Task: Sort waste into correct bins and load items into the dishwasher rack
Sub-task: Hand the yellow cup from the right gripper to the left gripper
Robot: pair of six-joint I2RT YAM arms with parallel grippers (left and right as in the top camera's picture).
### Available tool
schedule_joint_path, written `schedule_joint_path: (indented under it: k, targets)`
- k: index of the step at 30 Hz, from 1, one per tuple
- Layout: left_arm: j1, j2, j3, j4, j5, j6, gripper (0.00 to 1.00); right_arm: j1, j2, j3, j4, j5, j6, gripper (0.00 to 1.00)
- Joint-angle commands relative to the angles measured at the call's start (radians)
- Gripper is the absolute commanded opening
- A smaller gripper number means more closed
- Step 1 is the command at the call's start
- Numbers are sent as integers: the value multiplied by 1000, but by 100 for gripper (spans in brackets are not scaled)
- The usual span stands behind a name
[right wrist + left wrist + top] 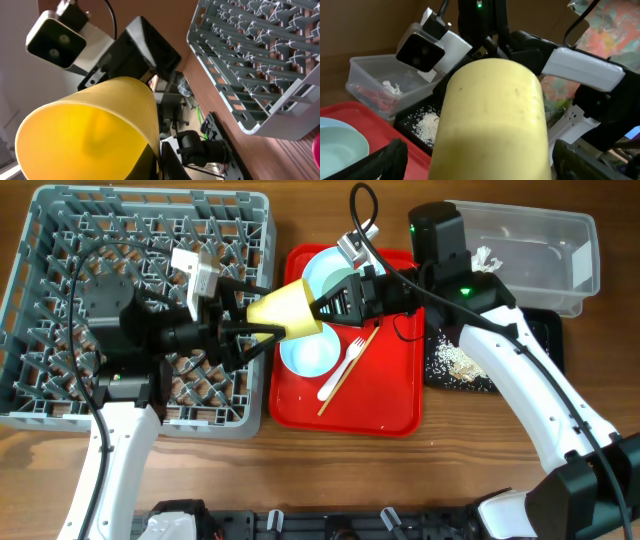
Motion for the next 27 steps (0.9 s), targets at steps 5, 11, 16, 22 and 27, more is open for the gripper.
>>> schedule_joint_path:
  k: [5,11,16,22,27]
  targets:
    - [-4,1,15,10,-6,-50,85,6,-1,9,6,-30,11,4]
    - [-4,1,15,10,-6,-50,78,6,-1,9,6,-30,11,4]
    - [-4,1,15,10,-5,-50,73,6,-1,9,20,-30,19,4]
    - [-4,1,15,10,-6,-50,61,6,-1,9,21,-30,19,4]
    - [-4,1,15,10,-6,-50,59,6,-1,9,21,-26,19,4]
